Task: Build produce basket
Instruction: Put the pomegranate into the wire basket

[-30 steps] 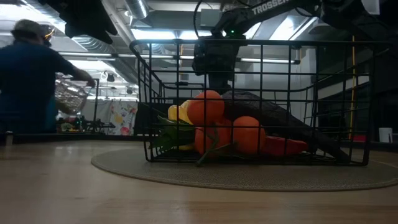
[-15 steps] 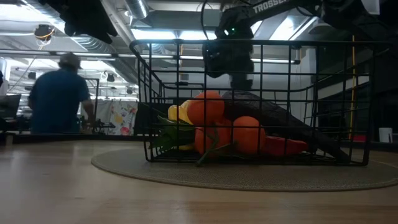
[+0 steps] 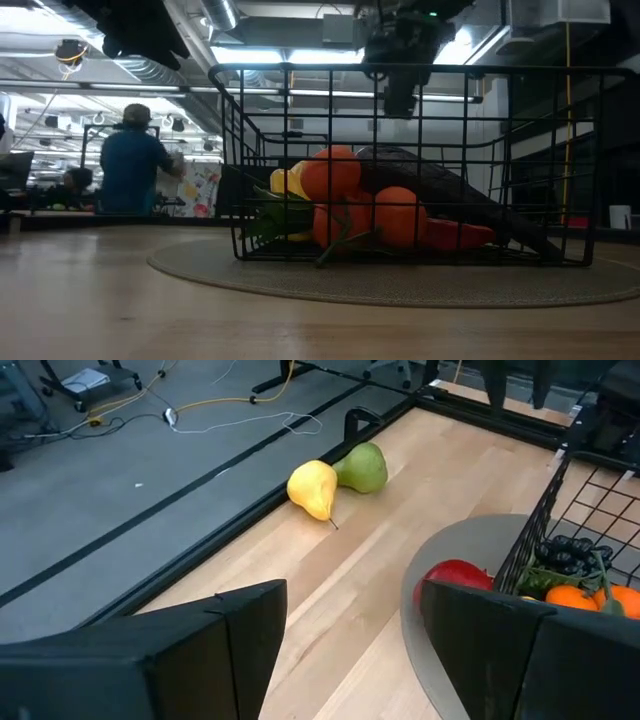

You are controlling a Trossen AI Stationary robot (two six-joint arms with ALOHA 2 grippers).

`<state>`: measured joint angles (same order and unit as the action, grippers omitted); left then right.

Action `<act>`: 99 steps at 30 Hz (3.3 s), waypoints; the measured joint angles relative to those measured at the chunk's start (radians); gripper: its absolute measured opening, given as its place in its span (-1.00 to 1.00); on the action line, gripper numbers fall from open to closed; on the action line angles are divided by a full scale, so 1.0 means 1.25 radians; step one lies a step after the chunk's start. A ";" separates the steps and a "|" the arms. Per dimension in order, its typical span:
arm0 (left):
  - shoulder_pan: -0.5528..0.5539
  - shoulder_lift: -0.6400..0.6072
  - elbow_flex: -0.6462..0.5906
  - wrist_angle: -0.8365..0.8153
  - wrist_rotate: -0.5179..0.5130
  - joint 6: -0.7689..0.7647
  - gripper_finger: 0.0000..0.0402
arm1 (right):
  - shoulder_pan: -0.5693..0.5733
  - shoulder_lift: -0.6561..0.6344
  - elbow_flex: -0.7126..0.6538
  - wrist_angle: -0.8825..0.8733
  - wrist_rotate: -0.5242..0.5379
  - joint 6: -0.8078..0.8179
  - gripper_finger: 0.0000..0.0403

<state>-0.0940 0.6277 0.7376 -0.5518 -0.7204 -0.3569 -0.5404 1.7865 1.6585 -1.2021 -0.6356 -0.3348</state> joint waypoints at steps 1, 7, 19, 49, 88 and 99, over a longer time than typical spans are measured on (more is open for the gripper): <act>0.000 0.000 0.000 0.000 0.000 0.000 0.08 | 0.003 -0.025 -0.050 0.086 -0.007 0.014 -0.24; 0.000 0.000 0.000 0.000 0.000 0.000 0.08 | 0.023 -0.080 -0.261 0.568 0.097 0.242 -0.24; 0.000 0.000 0.000 0.021 -0.002 0.030 0.08 | 0.047 0.019 -0.300 0.600 0.046 0.340 -0.24; 0.000 0.000 0.000 0.055 -0.003 0.072 0.08 | 0.108 0.182 -0.171 0.448 -0.011 0.219 -0.24; 0.000 0.000 0.000 0.066 -0.003 0.085 0.08 | 0.156 0.246 -0.170 0.492 0.002 0.199 -0.24; 0.000 0.000 0.000 0.066 -0.003 0.085 0.08 | 0.156 0.247 -0.171 0.510 0.007 0.201 -0.62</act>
<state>-0.0940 0.6281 0.7376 -0.4694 -0.7245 -0.2504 -0.3458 2.0956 1.4448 -0.5652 -0.6268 -0.0830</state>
